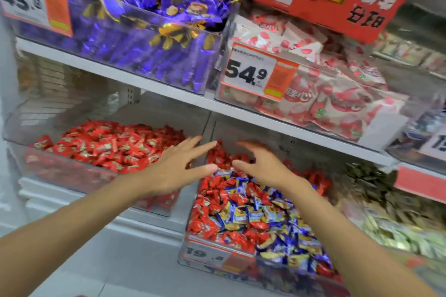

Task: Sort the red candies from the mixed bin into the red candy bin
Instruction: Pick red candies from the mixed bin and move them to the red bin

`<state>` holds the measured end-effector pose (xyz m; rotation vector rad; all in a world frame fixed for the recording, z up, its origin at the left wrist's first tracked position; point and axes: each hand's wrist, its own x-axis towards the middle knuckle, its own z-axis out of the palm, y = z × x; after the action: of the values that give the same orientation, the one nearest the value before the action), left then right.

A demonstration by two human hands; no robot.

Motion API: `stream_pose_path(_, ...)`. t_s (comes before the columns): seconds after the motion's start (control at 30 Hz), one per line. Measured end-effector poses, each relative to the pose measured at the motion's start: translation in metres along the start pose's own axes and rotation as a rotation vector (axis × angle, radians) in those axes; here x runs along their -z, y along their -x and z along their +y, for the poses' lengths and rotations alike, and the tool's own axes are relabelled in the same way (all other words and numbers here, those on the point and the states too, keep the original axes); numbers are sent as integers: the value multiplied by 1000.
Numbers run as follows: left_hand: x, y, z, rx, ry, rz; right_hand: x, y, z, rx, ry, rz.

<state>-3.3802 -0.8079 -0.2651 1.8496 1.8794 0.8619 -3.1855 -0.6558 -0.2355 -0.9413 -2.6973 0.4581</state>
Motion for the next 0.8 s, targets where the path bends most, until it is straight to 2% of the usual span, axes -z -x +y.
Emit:
stream_pose_path(0.3, -10, 3, -2, 2, 91, 51, -58, -50, 1, 82, 277, -317)
stream_pose_path(0.43, -9, 3, 1, 8, 141, 52, -50, -35, 5, 118, 268, -392)
stream_pose_path(0.63, -8, 6, 8, 10, 131, 61, -9, 19, 8, 159, 327, -334)
stream_pose_path(0.8, 2, 6, 18, 32, 53, 57, 19, 79, 32, 91, 217, -293)
